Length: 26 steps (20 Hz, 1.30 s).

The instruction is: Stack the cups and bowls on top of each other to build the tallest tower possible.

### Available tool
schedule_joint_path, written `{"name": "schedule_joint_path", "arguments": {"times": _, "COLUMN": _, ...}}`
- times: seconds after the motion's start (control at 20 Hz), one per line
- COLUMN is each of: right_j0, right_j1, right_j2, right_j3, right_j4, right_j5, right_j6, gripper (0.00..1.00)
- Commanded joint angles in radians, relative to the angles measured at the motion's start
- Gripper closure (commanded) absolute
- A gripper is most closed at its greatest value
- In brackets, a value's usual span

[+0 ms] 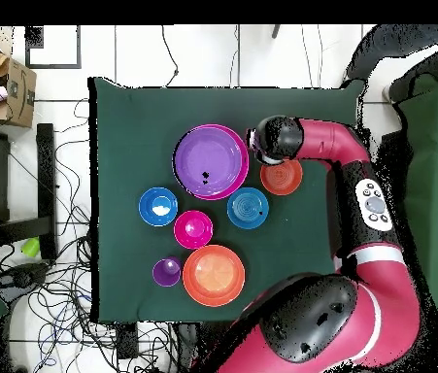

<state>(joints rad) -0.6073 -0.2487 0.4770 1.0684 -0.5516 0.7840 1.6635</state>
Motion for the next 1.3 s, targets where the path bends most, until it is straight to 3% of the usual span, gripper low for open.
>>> {"name": "schedule_joint_path", "arguments": {"times": 0.05, "right_j0": 0.048, "right_j1": 0.058, "right_j2": -0.014, "right_j3": -0.051, "right_j4": -0.045, "right_j5": -0.052, "right_j6": -0.034, "gripper": 0.0}}
{"name": "schedule_joint_path", "arguments": {"times": 0.1, "right_j0": 0.05, "right_j1": 0.059, "right_j2": -0.015, "right_j3": -0.056, "right_j4": -0.043, "right_j5": -0.047, "right_j6": -0.035, "gripper": 0.0}}
{"name": "schedule_joint_path", "arguments": {"times": 0.15, "right_j0": 0.051, "right_j1": 0.06, "right_j2": -0.015, "right_j3": -0.06, "right_j4": -0.042, "right_j5": -0.042, "right_j6": -0.035, "gripper": 1.0}}
{"name": "schedule_joint_path", "arguments": {"times": 0.9, "right_j0": 0.066, "right_j1": 0.054, "right_j2": -0.02, "right_j3": -0.095, "right_j4": -0.033, "right_j5": 0.001, "right_j6": -0.046, "gripper": 1.0}}
{"name": "schedule_joint_path", "arguments": {"times": 1.3, "right_j0": 0.08, "right_j1": -0.202, "right_j2": -0.089, "right_j3": 0.093, "right_j4": 0.027, "right_j5": 0.165, "right_j6": -0.013, "gripper": 1.0}}
